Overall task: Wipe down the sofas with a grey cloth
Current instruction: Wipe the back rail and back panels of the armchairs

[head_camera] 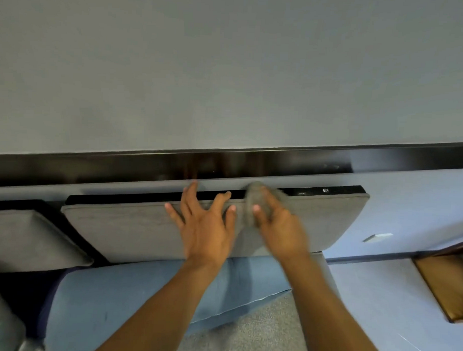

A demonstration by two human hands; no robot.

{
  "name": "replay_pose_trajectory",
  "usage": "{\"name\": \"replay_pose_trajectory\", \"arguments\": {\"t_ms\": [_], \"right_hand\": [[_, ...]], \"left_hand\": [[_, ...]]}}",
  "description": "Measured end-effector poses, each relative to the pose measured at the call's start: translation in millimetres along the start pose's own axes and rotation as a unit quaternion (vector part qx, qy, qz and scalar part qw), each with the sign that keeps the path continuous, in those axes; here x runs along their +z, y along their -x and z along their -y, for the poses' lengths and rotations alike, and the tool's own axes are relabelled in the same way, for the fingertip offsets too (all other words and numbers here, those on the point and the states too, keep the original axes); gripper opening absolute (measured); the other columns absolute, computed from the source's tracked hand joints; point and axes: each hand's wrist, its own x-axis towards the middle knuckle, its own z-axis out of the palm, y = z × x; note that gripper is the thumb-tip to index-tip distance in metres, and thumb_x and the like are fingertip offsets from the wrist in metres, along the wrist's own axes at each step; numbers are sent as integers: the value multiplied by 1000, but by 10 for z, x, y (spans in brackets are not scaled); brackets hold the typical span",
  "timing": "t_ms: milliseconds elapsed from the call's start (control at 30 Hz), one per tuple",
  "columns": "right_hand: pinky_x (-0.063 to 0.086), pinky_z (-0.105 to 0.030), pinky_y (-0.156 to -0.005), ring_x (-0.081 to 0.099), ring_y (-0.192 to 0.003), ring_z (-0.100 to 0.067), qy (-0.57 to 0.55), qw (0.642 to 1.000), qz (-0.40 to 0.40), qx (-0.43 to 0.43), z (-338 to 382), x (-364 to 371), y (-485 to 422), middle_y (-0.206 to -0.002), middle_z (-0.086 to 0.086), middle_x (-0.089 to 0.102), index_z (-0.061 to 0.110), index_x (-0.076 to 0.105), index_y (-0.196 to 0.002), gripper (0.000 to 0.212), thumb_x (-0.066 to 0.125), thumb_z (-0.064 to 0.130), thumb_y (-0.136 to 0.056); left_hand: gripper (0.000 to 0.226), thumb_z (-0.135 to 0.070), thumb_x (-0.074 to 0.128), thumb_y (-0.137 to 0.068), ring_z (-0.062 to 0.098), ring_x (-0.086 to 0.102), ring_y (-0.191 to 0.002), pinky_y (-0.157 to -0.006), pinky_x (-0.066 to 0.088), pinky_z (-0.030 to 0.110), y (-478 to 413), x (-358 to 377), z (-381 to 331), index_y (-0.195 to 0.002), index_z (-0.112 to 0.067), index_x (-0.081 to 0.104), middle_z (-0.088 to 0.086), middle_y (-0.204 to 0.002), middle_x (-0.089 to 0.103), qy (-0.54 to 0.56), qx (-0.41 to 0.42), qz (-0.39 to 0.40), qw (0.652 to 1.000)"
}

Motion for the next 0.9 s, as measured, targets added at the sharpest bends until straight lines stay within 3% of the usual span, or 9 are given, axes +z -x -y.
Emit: {"name": "replay_pose_trajectory", "arguments": {"t_ms": [100,233,333,467,633,800,900], "right_hand": [[49,-37,-94,59,-120,-26,48,998,36,-37,194,124,70,-143,1,54,55,22,-151,52,35,60,-101],[51,-42,-88,65,-107,-33,88,995,-2,42,-226,-328,-6,-122,-11,67,65,16,-146,51,31,69,-97],[50,-42,-84,64,-104,-33,64,992,-53,97,-458,-546,-22,-120,-12,67,60,20,-148,55,30,70,-95],[47,-38,-95,60,-119,-32,-2,994,-66,85,-133,-265,0,-139,-5,60,46,32,-151,51,36,57,-101],[49,-37,-92,62,-116,-28,9,999,-36,34,137,84,106,-138,-1,60,54,27,-150,54,37,65,-97],[47,-38,-77,66,-102,-34,57,990,-74,107,-227,-240,105,-118,-12,68,62,21,-147,59,38,74,-91],[49,-44,-88,61,-114,-37,9,989,-98,110,-195,-184,106,-131,-12,64,51,26,-151,60,41,67,-95]], "left_hand": [[29,-47,49,-101,35,11,-154,-122,-8,66,19,29,37,-127,-42,61,17,-162,18,-24,10,-4,1000],[32,-51,51,-101,37,14,-152,-120,-6,71,-7,35,52,-130,-42,61,19,-160,22,-26,10,-9,1000],[30,-49,50,-101,39,14,-152,-118,-6,73,-10,66,55,-128,-40,61,20,-160,22,-22,16,-6,1000],[27,-46,55,-100,40,14,-152,-117,-10,73,-32,69,63,-125,-38,62,18,-160,21,-2,12,-5,1000],[25,-46,58,-98,42,15,-150,-116,-11,73,-50,15,18,-122,-40,62,17,-159,19,6,4,10,1000],[25,-47,61,-97,40,14,-151,-116,-12,73,-56,-22,10,-121,-41,63,16,-160,22,31,0,18,999],[23,-47,59,-98,40,13,-152,-115,-12,74,-51,-18,19,-120,-41,63,15,-158,26,30,3,20,999]]}}
